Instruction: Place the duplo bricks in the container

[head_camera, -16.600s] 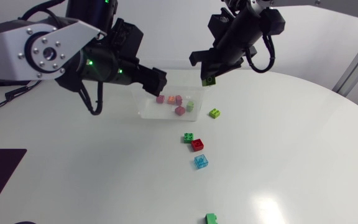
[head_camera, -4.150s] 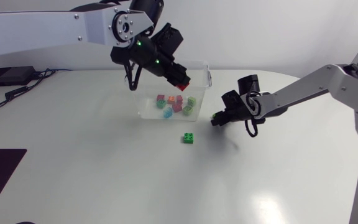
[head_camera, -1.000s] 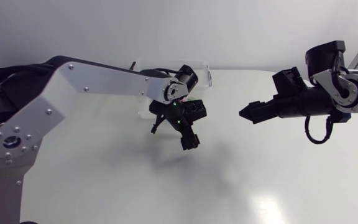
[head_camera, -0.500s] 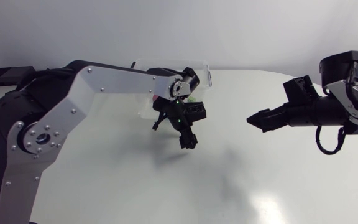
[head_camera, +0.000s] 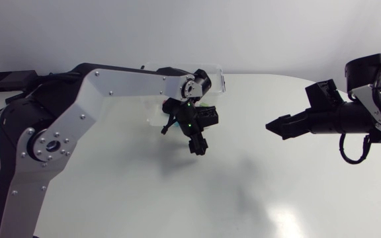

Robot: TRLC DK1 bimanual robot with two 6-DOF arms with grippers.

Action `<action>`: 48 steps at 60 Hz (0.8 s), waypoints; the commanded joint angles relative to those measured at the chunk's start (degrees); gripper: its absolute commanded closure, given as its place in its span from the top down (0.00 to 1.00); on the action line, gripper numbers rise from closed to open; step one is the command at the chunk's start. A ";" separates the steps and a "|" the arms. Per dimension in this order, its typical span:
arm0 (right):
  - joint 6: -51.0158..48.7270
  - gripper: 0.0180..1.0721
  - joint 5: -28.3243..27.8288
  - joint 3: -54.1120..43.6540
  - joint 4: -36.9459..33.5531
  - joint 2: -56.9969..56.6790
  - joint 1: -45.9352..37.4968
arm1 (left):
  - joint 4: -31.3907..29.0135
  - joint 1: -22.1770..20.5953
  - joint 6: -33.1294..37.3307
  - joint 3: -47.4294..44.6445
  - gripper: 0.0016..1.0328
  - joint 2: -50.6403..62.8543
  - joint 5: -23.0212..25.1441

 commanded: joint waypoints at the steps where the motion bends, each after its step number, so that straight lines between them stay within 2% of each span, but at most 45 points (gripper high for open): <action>1: -1.34 0.95 -0.62 -1.50 -0.29 -0.89 -0.62 | -1.04 -0.49 1.49 1.77 0.57 2.74 0.71; 8: -1.69 0.95 -1.06 -1.68 -0.38 -0.89 -1.23 | -3.59 -0.49 1.05 3.44 0.56 3.88 0.54; 16: -1.69 0.95 -1.33 -1.68 -0.38 -0.89 -1.23 | -3.86 -0.58 0.96 3.62 0.56 4.14 0.36; 35: -1.60 0.95 -1.41 -1.50 -0.65 -1.15 -1.14 | -7.37 -1.81 0.87 6.52 0.56 5.81 -3.24; 48: -1.69 0.95 -1.41 -1.41 -1.09 -1.50 -0.97 | -8.07 -2.16 -0.01 6.87 0.60 5.90 -4.65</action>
